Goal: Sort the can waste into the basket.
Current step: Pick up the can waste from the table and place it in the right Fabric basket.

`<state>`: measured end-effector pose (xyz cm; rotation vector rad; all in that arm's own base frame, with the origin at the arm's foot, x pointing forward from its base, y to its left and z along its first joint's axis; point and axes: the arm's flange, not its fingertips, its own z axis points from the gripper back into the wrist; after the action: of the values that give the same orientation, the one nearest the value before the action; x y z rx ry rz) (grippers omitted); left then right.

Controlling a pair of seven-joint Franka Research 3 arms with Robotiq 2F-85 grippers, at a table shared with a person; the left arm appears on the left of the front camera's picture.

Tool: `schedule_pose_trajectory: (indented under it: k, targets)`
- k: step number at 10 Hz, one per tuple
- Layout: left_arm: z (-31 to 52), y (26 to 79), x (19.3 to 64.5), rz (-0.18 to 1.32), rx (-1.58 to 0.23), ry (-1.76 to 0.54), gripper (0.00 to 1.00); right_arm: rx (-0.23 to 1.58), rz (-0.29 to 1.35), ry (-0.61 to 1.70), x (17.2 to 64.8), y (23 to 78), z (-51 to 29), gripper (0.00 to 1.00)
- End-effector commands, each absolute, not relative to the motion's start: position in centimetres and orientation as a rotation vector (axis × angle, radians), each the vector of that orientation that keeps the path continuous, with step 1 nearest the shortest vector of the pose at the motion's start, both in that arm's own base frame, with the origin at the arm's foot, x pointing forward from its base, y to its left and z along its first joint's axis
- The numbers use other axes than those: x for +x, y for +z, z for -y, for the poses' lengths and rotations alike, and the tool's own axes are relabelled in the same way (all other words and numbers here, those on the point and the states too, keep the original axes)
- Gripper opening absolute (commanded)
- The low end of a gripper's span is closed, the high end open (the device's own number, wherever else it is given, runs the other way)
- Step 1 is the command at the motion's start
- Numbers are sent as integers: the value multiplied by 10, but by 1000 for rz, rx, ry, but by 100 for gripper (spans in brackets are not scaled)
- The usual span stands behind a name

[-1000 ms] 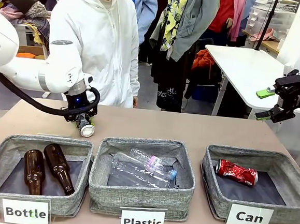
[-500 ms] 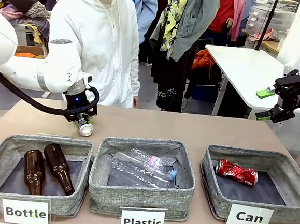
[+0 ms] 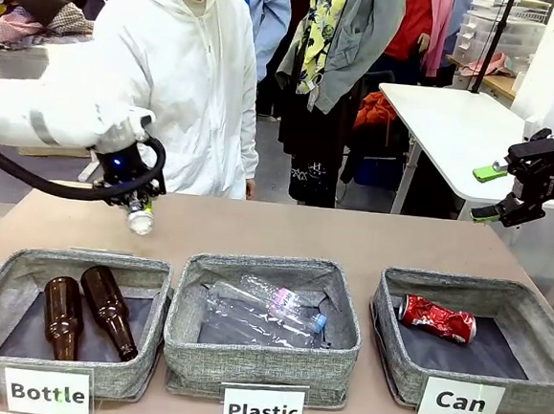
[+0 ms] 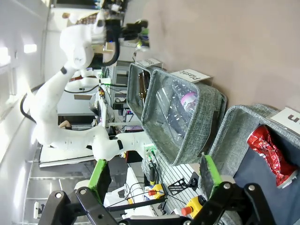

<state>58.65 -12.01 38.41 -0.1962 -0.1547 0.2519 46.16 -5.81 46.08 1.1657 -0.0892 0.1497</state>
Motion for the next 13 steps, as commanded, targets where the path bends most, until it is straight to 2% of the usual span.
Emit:
schedule_pose_trajectory:
  k: [1, 2, 4, 6, 8, 9, 10, 11, 13]
  targets:
    - [77, 434, 515, 106, -361, 56, 0, 1164, 95, 169, 461, 463, 59, 100]
    - [63, 446, 494, 123, -396, -9, 31, 1164, 95, 169, 461, 463, 59, 100]
    - [23, 470, 430, 40, -488, -302, 31, 1164, 95, 169, 461, 463, 59, 100]
    - [-2, 469, 380, -21, -487, -726, 31, 1164, 95, 169, 461, 463, 59, 100]
    - [-17, 457, 344, 113, -397, -982, 31, 1164, 95, 169, 461, 463, 59, 100]
    - [-23, 455, 339, 228, -375, -959, 31, 1164, 95, 169, 461, 463, 59, 100]
    - [-30, 455, 344, 244, -430, -862, 31, 1164, 95, 169, 461, 463, 59, 100]
    - [-17, 463, 344, 52, -381, -928, 31, 1164, 95, 169, 461, 463, 59, 100]
    - [-17, 463, 344, 52, -381, -928, 31, 1164, 95, 169, 461, 463, 59, 100]
